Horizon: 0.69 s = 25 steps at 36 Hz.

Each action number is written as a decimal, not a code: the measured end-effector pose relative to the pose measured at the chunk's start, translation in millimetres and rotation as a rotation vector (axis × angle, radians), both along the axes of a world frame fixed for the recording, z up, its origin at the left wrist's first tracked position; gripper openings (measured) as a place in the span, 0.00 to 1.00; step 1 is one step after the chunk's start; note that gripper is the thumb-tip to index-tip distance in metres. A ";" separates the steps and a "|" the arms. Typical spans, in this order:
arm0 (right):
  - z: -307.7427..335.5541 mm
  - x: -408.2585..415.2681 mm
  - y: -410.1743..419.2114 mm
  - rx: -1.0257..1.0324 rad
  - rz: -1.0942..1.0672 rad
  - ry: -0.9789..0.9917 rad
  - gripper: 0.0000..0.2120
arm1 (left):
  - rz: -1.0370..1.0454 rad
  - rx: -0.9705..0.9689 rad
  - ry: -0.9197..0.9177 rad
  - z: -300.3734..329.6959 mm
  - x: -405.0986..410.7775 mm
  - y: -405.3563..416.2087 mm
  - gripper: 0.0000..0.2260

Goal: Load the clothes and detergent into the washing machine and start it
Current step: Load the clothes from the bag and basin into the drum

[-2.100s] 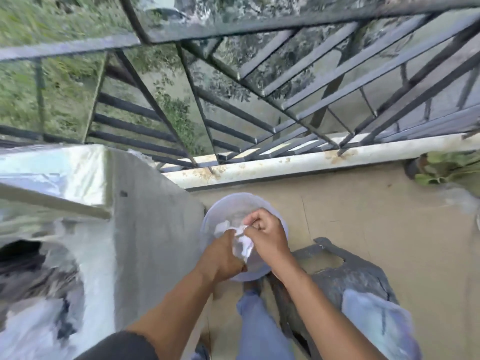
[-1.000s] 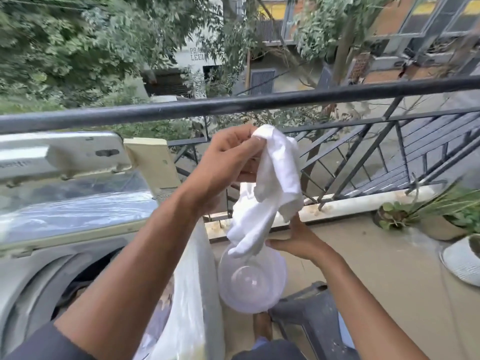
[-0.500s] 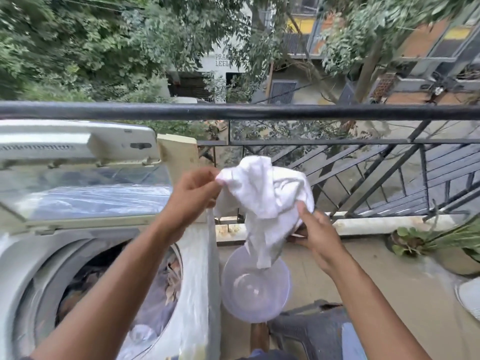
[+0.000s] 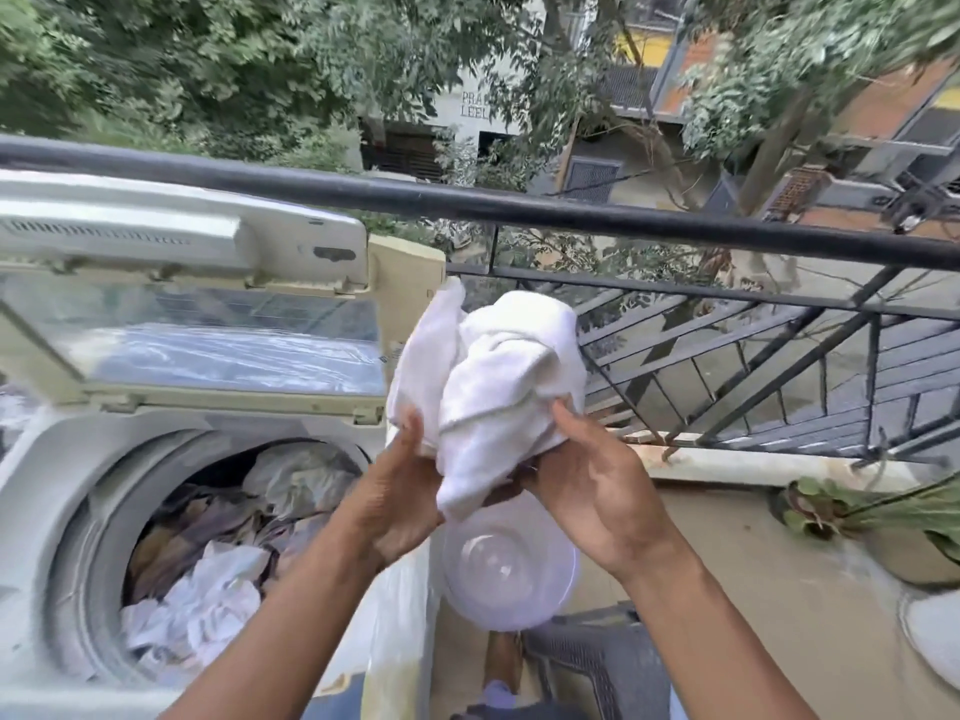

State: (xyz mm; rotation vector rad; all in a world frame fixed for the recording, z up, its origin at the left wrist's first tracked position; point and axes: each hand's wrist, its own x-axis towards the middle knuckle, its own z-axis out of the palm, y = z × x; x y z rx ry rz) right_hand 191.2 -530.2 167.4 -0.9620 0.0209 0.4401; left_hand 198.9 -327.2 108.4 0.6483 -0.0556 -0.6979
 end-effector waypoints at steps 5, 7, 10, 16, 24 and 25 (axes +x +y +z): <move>-7.6 -5.5 17.5 -0.010 0.028 0.057 0.06 | 0.369 0.130 0.093 -5.5 -2.3 29.1 0.28; -15.6 -4.4 21.6 -0.149 -0.012 0.137 0.02 | 0.438 0.163 0.148 -11.0 -6.7 47.4 0.24; -29.9 -9.3 33.7 -0.409 -0.113 0.235 0.09 | 0.514 0.191 0.195 -17.3 -15.9 77.6 0.19; -38.6 -22.0 84.3 -0.669 -0.127 0.085 0.25 | 0.606 0.460 0.226 -33.3 -41.1 136.2 0.21; -57.7 -24.6 172.9 -1.178 0.485 -0.652 0.57 | 0.640 0.558 0.228 -42.8 -70.0 185.9 0.17; -60.8 -23.0 185.3 -1.224 0.527 -0.701 0.58 | 0.631 0.557 0.225 -43.2 -71.6 191.2 0.18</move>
